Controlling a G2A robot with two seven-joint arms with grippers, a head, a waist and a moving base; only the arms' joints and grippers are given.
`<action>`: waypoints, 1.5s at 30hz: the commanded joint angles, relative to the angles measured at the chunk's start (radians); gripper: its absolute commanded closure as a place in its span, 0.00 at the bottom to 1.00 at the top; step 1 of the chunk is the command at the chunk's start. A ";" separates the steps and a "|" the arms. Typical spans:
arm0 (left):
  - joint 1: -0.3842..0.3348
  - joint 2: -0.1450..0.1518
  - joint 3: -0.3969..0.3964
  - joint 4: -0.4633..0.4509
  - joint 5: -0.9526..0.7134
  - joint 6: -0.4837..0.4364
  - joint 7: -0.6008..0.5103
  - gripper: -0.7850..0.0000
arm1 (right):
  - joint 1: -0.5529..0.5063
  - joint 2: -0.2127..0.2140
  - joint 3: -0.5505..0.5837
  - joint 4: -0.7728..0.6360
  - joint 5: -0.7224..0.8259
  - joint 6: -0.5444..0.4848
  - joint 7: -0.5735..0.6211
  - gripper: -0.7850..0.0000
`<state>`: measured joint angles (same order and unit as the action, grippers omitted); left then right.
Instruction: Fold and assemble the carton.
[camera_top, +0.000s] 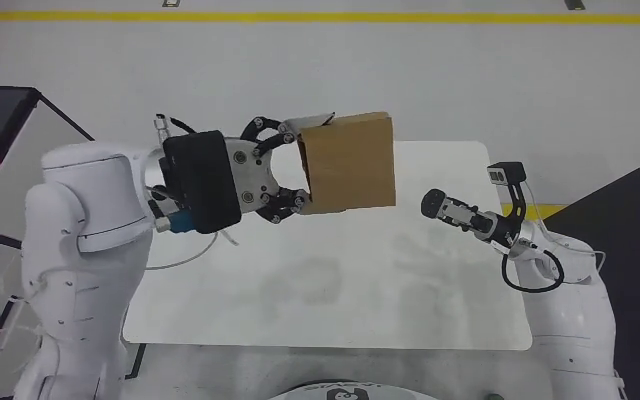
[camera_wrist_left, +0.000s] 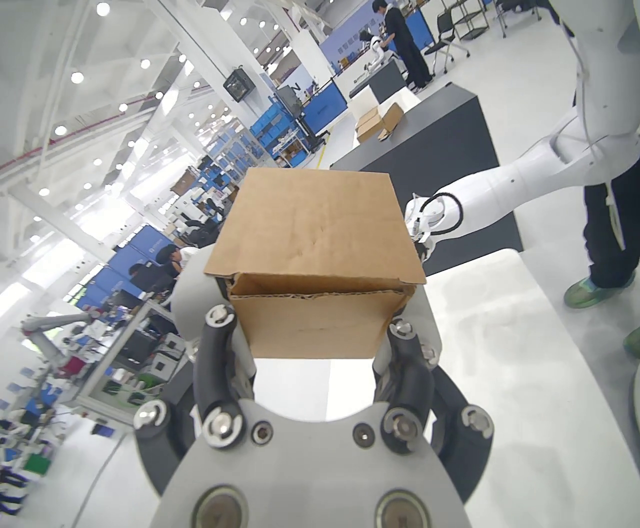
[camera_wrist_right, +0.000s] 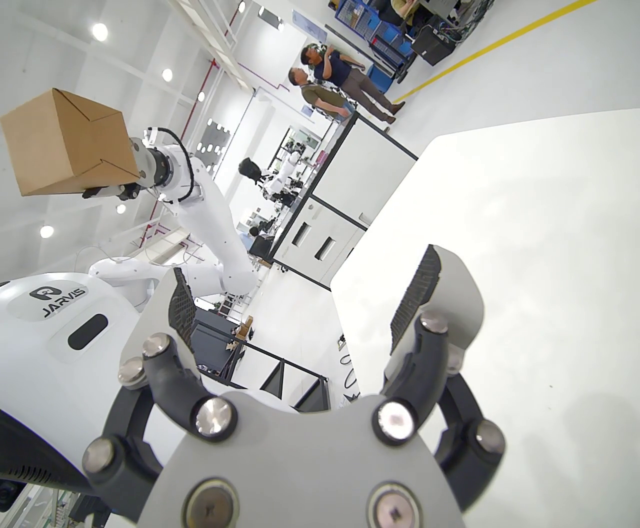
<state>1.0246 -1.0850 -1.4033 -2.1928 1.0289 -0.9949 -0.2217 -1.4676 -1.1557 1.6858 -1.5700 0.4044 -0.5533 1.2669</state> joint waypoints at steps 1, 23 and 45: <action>0.010 -0.002 -0.001 -0.011 0.127 0.008 0.087 1.00 | 0.000 0.000 0.000 0.000 0.000 0.000 0.000 0.00; -0.002 0.023 0.019 -0.084 0.908 0.129 0.708 1.00 | 0.000 0.000 0.000 0.000 0.000 0.000 0.000 0.00; 0.116 0.047 0.013 0.018 0.753 0.248 0.791 1.00 | 0.000 0.000 0.000 0.000 0.000 0.000 0.000 0.00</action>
<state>1.1341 -1.0357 -1.3920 -2.1845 1.8699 -0.7451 0.5929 -1.4676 -1.1557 1.6858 -1.5700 0.4044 -0.5533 1.2669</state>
